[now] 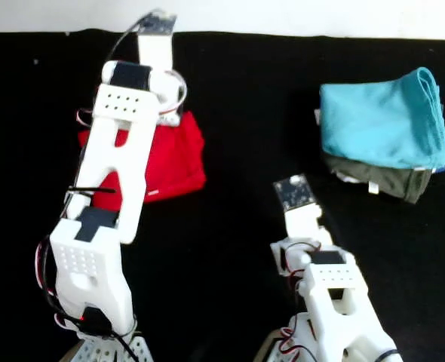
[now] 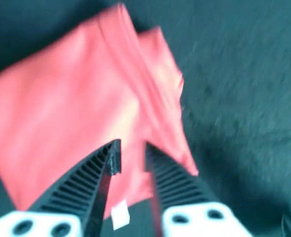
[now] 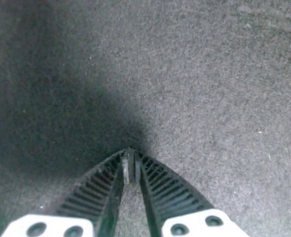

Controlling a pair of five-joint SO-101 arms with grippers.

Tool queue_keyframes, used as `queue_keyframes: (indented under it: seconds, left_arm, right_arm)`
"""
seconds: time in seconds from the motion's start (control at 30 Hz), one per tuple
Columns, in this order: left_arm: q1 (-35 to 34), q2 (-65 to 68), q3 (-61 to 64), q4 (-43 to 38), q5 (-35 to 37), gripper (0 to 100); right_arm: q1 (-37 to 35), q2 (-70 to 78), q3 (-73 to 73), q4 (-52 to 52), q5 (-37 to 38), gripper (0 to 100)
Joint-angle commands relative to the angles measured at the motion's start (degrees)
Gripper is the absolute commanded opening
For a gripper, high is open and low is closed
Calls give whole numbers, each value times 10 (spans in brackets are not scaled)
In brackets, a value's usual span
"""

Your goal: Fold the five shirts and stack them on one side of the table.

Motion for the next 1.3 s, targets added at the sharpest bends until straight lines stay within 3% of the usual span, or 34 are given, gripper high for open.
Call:
queue_keyframes:
  seconds: [0.0,0.2,0.5,0.83,1.07,1.13,1.27]
  left_arm:
    - [11,44,-9,-4,4,25]
    - [40,155,-10,-111,4,8]
    - [110,161,-10,-118,4,8]
    - [88,84,-130,62,6,12]
    - [20,33,-175,187,5,99]
    - [-3,15,-166,202,5,95]
    - [-47,-59,-72,200,-6,95]
  right_arm:
    - [-8,-2,7,-13,-5,7]
    - [-8,-2,7,-13,-5,7]
    - [-8,-2,6,-13,-5,7]
    - [-8,-2,6,-13,-5,8]
    - [-7,-3,-6,-10,-4,13]
    - [-7,-3,-53,23,-4,13]
    - [-7,12,-261,184,-4,31]
